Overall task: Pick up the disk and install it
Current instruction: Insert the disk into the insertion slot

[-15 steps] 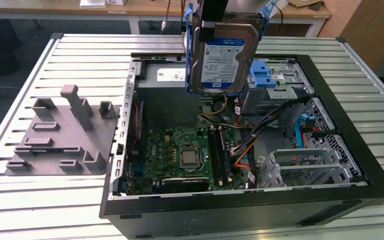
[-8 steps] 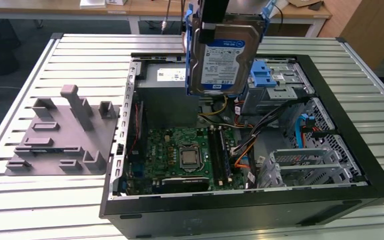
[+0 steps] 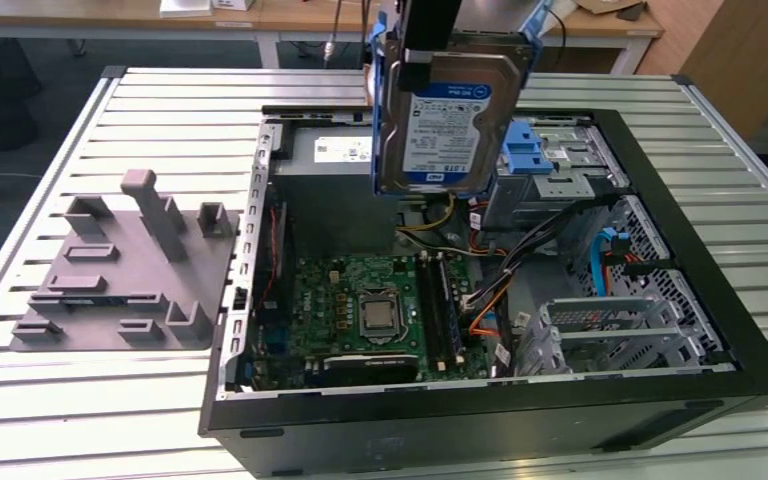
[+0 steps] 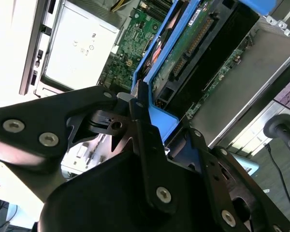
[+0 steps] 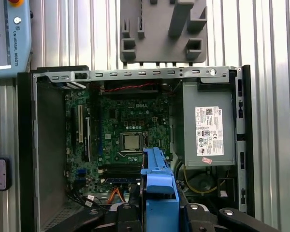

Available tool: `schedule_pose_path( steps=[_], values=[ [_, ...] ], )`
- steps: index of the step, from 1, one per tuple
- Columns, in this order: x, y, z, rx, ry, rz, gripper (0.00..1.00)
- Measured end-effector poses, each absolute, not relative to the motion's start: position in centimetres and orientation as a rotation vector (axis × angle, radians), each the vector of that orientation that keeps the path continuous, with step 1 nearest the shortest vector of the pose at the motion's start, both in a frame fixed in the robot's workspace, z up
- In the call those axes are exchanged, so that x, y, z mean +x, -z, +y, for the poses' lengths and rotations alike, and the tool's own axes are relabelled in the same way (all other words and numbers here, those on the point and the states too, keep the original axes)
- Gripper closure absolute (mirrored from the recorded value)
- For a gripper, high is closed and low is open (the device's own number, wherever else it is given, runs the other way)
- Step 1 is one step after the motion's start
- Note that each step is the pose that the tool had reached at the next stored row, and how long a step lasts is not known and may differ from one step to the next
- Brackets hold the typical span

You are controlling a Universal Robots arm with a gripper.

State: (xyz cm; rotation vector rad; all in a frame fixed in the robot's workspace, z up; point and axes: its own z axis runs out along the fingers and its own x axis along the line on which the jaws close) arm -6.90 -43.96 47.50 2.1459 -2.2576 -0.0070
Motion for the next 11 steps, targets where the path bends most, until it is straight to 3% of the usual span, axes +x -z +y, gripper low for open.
schedule_pose_path(
  steps=[11],
  values=[
    [-6.9, -47.5, -45.1, 2.146, 0.007, -2.258, 0.64]
  ],
)
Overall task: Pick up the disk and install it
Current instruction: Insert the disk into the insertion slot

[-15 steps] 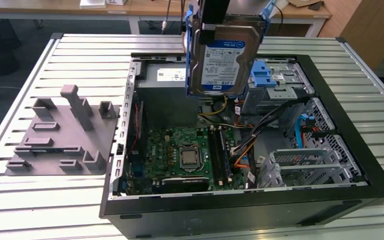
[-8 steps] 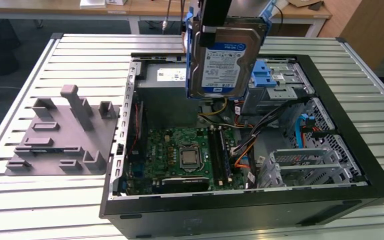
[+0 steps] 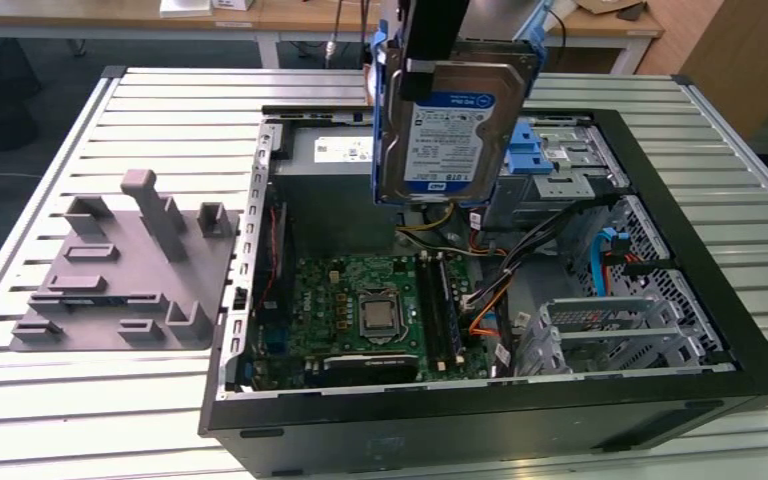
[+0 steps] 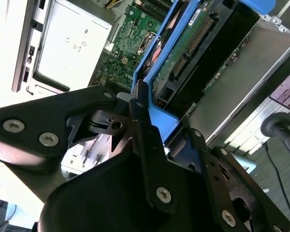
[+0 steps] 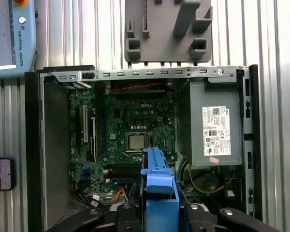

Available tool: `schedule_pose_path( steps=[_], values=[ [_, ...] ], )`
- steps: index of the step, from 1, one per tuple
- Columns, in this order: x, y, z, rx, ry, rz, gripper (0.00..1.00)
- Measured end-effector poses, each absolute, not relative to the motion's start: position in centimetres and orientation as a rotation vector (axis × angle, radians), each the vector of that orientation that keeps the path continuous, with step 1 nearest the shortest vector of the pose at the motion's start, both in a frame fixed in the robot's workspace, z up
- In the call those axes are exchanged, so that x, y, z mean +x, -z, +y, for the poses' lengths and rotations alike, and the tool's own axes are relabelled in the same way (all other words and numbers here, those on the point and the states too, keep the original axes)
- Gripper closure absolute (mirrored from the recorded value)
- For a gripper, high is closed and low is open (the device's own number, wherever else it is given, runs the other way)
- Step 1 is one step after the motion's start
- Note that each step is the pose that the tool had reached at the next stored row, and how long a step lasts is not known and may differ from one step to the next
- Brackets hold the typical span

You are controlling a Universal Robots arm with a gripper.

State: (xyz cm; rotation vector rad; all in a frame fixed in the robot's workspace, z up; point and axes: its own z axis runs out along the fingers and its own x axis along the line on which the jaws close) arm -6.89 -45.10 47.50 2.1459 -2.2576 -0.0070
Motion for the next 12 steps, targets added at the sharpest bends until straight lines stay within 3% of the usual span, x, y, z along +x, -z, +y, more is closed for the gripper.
schedule_pose_path(
  steps=[12],
  values=[
    [-6.9, -47.5, -46.4, 2.146, 0.007, -2.258, 0.64]
  ],
)
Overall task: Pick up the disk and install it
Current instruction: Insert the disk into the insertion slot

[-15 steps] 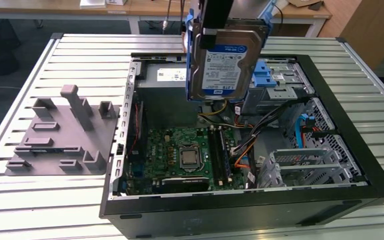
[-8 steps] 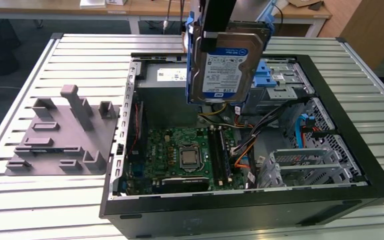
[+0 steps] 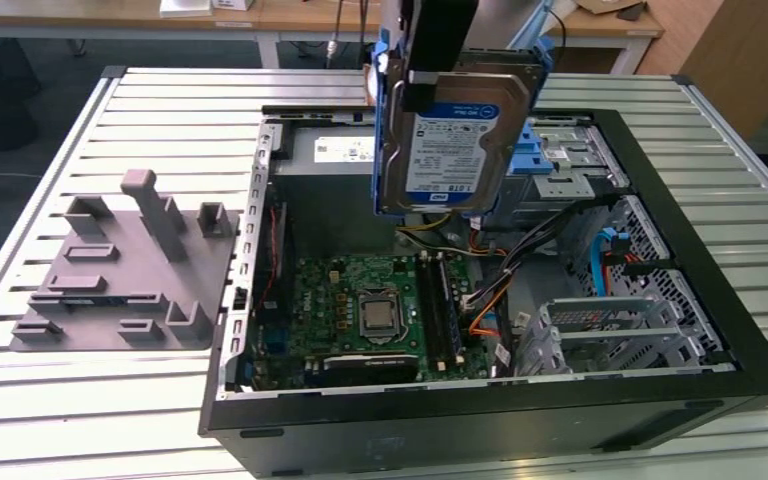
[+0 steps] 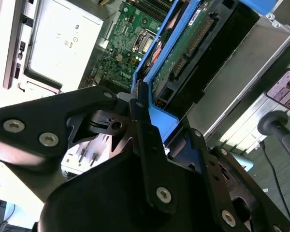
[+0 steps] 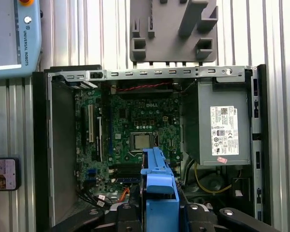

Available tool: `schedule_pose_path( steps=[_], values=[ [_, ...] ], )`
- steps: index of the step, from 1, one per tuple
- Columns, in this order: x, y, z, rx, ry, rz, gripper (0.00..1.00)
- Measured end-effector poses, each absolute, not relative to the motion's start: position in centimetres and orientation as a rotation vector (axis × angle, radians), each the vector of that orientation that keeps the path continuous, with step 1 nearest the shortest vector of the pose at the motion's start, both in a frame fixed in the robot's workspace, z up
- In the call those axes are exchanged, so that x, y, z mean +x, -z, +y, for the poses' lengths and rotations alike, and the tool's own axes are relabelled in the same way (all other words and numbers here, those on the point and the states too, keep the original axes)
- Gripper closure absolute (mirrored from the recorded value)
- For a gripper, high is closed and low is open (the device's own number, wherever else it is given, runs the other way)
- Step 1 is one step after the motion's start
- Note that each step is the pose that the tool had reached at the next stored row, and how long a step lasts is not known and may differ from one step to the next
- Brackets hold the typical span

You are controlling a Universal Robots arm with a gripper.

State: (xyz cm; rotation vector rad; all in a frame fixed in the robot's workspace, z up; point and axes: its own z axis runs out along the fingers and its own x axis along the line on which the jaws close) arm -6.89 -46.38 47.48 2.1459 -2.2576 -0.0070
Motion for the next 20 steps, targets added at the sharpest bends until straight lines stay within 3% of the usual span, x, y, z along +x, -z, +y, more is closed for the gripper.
schedule_pose_path(
  steps=[20],
  values=[
    [-6.9, -47.9, -47.7, 2.146, 0.007, -2.258, 0.64]
  ],
)
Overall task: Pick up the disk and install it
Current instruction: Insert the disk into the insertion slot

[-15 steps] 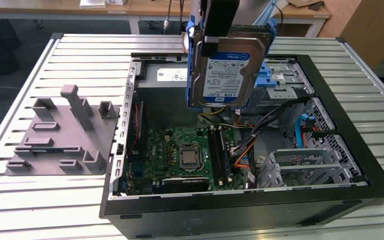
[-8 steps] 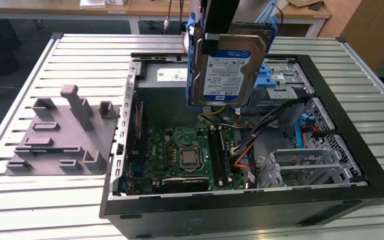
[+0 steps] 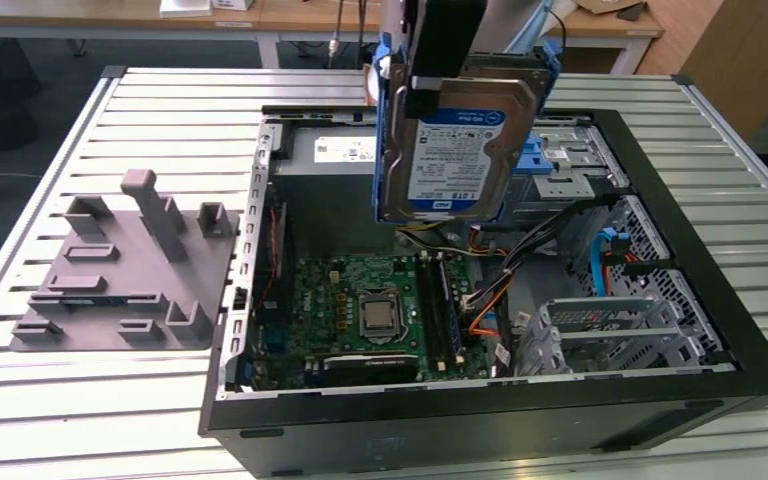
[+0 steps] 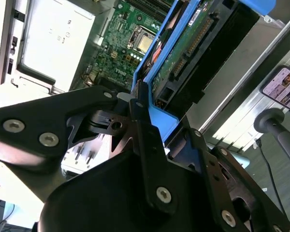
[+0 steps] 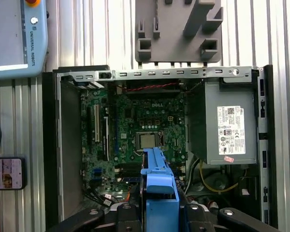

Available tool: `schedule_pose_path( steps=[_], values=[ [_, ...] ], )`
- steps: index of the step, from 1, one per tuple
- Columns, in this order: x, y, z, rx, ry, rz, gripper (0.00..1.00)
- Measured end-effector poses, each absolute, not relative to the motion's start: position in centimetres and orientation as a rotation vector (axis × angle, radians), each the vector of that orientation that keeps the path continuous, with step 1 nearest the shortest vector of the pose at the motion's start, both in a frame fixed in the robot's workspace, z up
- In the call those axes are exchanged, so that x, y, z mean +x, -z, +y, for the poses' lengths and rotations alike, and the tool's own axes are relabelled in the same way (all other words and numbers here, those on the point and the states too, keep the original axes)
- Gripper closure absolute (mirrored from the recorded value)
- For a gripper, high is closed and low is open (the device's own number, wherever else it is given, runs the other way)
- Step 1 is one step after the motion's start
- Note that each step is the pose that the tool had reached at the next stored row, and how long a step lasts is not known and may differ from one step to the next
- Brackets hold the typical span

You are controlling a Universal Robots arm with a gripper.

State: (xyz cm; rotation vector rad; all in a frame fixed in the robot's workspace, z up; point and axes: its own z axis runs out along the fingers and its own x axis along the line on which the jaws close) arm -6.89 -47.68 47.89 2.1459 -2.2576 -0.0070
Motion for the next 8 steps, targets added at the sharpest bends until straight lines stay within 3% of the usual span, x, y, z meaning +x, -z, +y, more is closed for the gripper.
schedule_pose_path(
  steps=[8],
  values=[
    [-6.9, -47.88, -48.73, 2.146, 0.007, -2.258, 0.64]
  ],
)
